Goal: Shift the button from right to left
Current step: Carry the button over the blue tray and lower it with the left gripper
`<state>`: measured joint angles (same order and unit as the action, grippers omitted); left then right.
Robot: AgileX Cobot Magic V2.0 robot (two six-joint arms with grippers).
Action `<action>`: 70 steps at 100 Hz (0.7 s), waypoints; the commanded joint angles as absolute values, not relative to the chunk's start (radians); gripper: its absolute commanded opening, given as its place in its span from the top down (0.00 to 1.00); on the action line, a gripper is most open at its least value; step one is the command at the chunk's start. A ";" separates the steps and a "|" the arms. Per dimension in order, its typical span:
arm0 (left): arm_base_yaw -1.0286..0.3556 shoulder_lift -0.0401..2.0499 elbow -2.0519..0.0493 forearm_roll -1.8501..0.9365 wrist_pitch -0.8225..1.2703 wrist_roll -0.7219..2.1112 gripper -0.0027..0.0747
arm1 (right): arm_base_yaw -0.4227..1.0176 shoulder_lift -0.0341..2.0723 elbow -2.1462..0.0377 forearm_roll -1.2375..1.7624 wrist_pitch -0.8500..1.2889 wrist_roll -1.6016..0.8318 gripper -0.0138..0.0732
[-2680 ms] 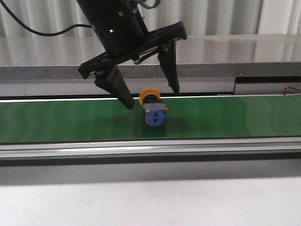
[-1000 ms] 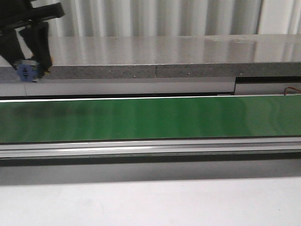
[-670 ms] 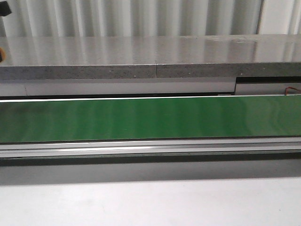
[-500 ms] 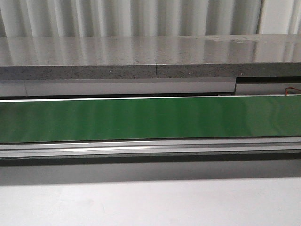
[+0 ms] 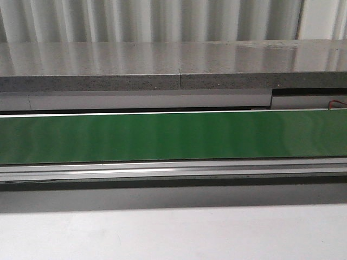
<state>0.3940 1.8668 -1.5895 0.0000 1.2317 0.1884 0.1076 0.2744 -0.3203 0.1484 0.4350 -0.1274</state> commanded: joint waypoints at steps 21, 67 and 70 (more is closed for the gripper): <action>0.436 1.876 -1.591 0.031 1.265 0.354 0.83 | 0.109 0.283 -0.349 0.153 0.354 -0.140 0.92; 0.455 1.974 -1.579 0.024 1.260 0.452 0.83 | 0.109 0.283 -0.349 0.153 0.354 -0.140 0.92; 0.455 1.976 -1.579 0.024 1.260 0.452 0.83 | 0.109 0.283 -0.349 0.153 0.354 -0.140 0.92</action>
